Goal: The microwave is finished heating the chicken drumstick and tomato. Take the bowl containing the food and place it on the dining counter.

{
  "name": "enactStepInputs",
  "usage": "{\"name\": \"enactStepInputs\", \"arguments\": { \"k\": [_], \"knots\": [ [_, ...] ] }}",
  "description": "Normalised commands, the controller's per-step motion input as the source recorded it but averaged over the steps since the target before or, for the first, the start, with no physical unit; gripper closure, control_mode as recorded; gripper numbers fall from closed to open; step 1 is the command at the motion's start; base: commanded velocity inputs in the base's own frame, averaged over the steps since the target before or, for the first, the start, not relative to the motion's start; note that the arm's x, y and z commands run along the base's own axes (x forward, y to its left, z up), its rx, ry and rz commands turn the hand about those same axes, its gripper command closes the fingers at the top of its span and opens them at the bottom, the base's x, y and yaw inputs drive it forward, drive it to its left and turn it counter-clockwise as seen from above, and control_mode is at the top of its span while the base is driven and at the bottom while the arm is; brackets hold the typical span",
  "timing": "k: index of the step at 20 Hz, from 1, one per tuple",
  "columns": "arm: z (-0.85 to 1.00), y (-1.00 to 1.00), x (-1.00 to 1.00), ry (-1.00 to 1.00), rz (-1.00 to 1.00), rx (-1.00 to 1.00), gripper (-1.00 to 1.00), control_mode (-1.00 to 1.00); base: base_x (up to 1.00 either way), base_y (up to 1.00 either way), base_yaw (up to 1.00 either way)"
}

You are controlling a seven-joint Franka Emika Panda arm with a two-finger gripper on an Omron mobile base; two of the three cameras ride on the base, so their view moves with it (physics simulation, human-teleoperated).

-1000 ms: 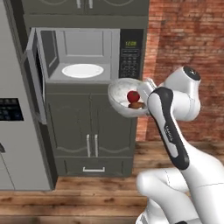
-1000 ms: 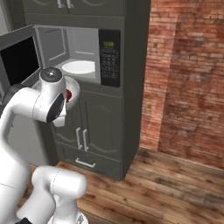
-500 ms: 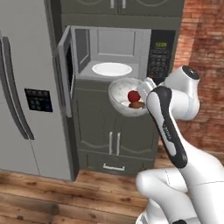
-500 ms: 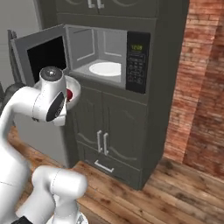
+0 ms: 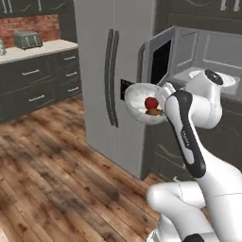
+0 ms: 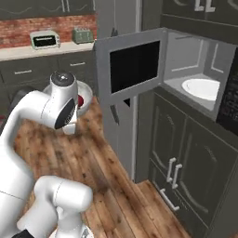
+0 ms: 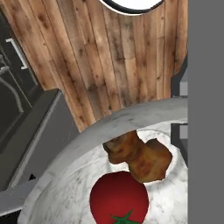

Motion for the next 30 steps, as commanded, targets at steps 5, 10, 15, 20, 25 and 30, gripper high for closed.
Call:
{"name": "enactStepInputs", "arguments": {
  "k": [5,10,15,20,25,30],
  "knots": [
    [0.00,0.00,0.00,0.00,0.00,0.00,1.00,1.00,-0.15,0.10,1.00],
    [0.00,0.00,0.00,0.00,0.00,0.00,1.00,1.00,0.00,-0.04,0.90],
    [0.00,0.00,0.00,0.00,0.00,0.00,1.00,1.00,0.18,-0.63,0.67],
    [0.00,0.00,0.00,0.00,0.00,0.00,1.00,1.00,0.50,-0.58,0.47],
    [0.00,0.00,0.00,0.00,0.00,0.00,1.00,1.00,1.00,-0.50,0.17],
    [0.00,0.00,0.00,0.00,0.00,0.00,1.00,1.00,1.00,-0.45,0.15]
  ]
}}
